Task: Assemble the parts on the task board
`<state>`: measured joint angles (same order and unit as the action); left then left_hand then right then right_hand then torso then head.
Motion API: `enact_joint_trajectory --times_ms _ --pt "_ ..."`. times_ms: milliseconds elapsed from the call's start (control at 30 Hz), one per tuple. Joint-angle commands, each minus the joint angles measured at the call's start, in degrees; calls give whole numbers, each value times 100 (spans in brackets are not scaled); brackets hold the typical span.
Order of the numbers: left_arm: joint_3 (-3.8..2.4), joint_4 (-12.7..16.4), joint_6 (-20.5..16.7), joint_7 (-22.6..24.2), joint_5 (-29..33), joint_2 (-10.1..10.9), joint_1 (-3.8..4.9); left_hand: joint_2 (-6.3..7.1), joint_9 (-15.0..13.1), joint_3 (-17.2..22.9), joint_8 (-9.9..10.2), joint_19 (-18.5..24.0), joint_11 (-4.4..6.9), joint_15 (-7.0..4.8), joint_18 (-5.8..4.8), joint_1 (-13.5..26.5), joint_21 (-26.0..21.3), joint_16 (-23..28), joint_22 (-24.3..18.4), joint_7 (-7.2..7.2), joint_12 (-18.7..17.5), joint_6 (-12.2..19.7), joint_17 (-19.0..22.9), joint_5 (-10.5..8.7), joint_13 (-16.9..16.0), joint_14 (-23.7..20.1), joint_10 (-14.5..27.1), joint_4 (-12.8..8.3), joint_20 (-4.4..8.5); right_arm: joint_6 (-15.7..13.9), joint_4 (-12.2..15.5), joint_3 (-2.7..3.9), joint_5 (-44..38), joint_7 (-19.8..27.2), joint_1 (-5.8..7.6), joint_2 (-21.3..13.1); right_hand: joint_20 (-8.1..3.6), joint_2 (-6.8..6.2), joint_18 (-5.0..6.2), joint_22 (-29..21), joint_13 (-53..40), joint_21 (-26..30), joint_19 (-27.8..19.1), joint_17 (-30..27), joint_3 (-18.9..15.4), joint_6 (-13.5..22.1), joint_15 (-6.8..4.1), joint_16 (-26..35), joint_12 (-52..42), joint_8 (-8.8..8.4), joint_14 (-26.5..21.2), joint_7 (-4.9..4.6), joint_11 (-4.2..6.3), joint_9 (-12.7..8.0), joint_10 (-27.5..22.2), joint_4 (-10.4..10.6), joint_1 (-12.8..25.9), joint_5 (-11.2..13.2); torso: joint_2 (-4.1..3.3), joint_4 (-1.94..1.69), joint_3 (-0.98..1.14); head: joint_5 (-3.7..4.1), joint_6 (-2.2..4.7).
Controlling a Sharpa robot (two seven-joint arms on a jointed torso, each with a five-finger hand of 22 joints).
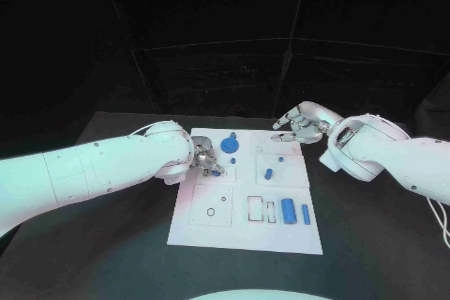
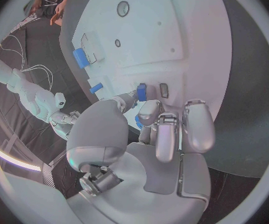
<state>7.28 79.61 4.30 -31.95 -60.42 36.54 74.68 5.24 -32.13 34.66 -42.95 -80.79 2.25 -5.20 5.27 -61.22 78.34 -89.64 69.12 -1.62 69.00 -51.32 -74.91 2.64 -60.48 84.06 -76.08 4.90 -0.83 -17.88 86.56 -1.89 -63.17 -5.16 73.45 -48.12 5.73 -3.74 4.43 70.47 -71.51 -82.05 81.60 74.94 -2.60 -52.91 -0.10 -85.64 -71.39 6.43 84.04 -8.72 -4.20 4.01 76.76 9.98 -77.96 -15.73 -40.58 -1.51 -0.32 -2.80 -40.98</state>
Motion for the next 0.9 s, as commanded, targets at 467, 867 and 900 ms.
enact_joint_trajectory --times_ms 467,867,900 --pt "8 -90 166 -118 -31 -85 -8 105 -40 7 -93 -27 50 -51 -108 276 40 -36 65 61 88 -120 -1509 27 -72 594 -97 -22 0 21 -7 3 -18 30 11 9 -27 44 -55 -33 22 45 -23 596 -44 -37 -48 33 8 34 387 -14 35 5 -6 10 4 0 0 5 0 8 -20" --pt "7 -81 182 -148 -31 -92 -8 147 -63 -64 -152 -65 76 -74 -122 467 81 -36 141 91 166 -180 -1509 32 -154 594 -163 53 24 36 -35 3 -18 36 11 22 -28 33 -54 -41 15 51 -27 584 -87 -30 -48 43 -4 39 384 -14 34 2 1 35 40 -25 -1 -2 -6 15 -29" --pt "7 -78 183 -150 -31 -89 -8 149 -64 -65 -153 -65 76 -74 -122 472 81 -36 142 92 167 -180 -1509 33 -155 594 -164 55 24 37 -36 3 -18 36 11 22 -28 33 -54 -41 15 51 -27 584 -87 -30 -48 43 -4 39 384 -14 34 2 1 35 40 -25 -1 -2 -6 15 -29"
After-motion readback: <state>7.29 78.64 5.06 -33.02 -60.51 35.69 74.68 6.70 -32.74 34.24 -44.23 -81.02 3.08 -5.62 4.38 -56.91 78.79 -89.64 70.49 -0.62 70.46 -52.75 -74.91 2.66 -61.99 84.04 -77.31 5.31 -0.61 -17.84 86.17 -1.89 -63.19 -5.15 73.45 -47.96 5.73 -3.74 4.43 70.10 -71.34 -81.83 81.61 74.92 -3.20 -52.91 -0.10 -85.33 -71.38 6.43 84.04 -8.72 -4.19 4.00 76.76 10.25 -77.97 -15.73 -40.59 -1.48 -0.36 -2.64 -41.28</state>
